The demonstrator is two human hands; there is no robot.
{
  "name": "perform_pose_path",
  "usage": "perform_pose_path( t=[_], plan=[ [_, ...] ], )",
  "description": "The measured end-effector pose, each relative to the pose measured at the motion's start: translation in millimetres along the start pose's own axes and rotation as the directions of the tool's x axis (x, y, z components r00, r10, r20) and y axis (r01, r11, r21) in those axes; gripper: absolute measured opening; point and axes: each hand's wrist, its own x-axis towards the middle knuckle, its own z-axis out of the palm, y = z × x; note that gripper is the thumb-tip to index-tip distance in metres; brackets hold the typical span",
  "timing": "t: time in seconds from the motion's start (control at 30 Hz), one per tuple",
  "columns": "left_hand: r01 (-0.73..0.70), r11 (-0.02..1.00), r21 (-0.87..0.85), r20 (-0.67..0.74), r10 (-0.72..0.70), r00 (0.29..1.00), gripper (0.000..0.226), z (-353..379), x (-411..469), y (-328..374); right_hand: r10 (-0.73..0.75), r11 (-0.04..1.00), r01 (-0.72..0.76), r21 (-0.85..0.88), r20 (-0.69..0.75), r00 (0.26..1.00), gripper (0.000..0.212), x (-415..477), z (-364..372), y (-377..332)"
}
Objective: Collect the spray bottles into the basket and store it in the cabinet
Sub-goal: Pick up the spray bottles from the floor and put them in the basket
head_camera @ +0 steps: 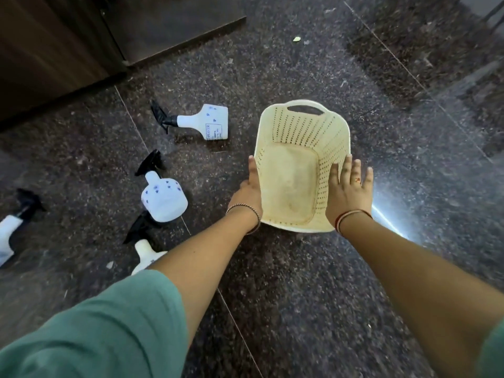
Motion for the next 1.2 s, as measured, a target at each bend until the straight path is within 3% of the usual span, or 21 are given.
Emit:
perform_pose_path(
  t=[0.1,0.23,0.37,0.5,0.67,0.8,0.93,1.2],
  plan=[
    [-0.066,0.990,0.128,0.069,0.057,0.996,0.090,4.5,-27.5,-20.3,-0.030,0.998,0.028,0.051,0.041,0.999,0.068,-21.2,7.0,1.0],
    [-0.079,0.994,0.078,0.152,0.067,0.986,0.077,5.1,-62.0,-52.7,-0.068,0.997,0.065,0.037,0.063,0.996,0.064,-44.2,12.0,-3.0],
    [-0.153,0.976,0.153,0.205,0.120,0.971,0.104,7.1,-87.2,-88.8,-0.239,0.967,0.242,-0.078,0.055,0.970,0.065,-63.0,17.1,-21.5],
    [-0.129,0.979,0.160,0.196,0.097,0.976,0.109,4.7,-110.0,-124.2,-0.226,0.965,0.235,-0.119,0.079,0.971,0.068,-86.6,21.0,-49.7],
    [-0.096,0.992,0.087,0.187,0.078,0.979,0.097,-10.4,-131.0,-164.6,-0.287,0.947,0.296,-0.122,0.087,0.954,0.064,-113.0,29.6,-84.9],
    [-0.145,0.966,0.213,0.131,0.119,0.984,0.111,-18.9,-144.3,-202.2,-0.433,0.899,0.435,-0.049,0.044,0.900,0.068,-137.7,33.8,-119.3],
    [-0.119,0.972,0.205,0.112,0.097,0.989,0.118,-30.6,-158.8,-234.6,-0.576,0.818,0.576,0.009,0.020,0.817,0.067,-164.5,33.1,-163.4],
    [-0.092,0.964,0.249,0.101,0.069,0.993,0.111,-69.5,-187.3,-306.2,-0.618,0.784,0.618,0.054,-0.019,0.786,0.067,-186.5,30.1,-232.3]
  ],
)
